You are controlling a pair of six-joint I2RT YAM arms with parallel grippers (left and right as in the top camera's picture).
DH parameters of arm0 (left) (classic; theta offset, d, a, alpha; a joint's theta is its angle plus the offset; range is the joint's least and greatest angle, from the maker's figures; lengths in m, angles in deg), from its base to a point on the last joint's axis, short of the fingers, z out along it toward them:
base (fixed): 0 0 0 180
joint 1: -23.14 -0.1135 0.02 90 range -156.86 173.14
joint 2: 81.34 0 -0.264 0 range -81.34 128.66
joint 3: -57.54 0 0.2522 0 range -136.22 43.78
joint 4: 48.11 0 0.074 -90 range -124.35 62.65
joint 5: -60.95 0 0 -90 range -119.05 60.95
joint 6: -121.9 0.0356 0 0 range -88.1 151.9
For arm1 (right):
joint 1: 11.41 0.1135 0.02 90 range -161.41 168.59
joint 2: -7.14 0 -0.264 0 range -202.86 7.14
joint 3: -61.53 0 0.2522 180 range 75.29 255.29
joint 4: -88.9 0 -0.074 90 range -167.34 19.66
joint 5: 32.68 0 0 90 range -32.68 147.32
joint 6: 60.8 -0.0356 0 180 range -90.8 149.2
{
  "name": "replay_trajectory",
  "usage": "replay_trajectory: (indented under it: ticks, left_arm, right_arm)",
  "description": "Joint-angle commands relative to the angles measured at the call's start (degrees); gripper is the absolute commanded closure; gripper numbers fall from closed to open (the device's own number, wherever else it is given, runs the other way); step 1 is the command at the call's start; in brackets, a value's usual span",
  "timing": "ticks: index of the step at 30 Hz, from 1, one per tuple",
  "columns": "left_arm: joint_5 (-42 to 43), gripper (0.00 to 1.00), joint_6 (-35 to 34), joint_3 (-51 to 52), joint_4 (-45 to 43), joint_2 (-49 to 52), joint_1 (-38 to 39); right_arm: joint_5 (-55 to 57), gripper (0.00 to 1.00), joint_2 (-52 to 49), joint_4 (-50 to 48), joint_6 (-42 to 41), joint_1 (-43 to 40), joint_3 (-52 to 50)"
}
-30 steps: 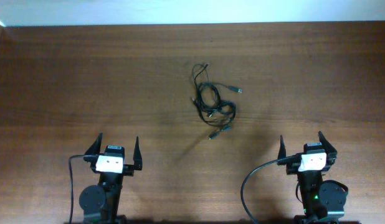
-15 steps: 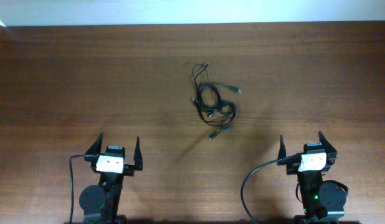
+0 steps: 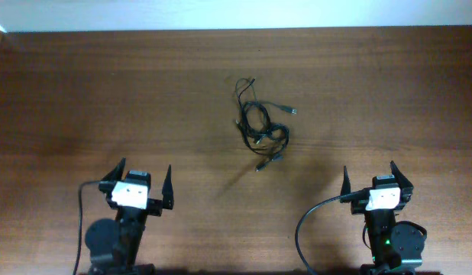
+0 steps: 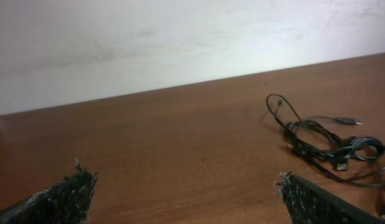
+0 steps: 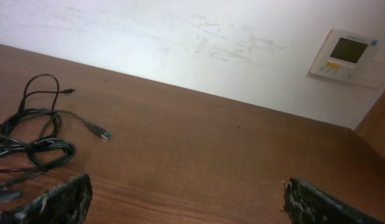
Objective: Untangle cables
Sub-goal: 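Reach the left gripper forward and down onto the black cable bundle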
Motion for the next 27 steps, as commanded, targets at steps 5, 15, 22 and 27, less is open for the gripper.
replay_trajectory:
  ticks: [5, 15, 22, 27]
  left_arm:
    - [5.60, 0.01, 1.29, -13.62, 3.72, 17.88, 0.24]
    - [9.66, 0.01, 5.22, -39.43, 21.18, 46.27, 1.20]
    - [7.63, 0.01, 5.79, -55.56, 28.57, 66.75, 8.76]
    - [2.32, 0.01, 4.28, -64.37, 31.93, 77.75, 15.28]
  right_arm:
    - [-0.98, 0.01, 0.42, 0.24, 0.39, -0.33, -0.26]
    - [-0.96, 0.01, 0.42, 0.24, 0.39, -0.33, -0.26]
    - [-0.98, 0.01, 0.42, 0.24, 0.39, -0.33, -0.26]
    - [-0.96, 0.02, 0.42, 0.24, 0.39, -0.33, -0.26]
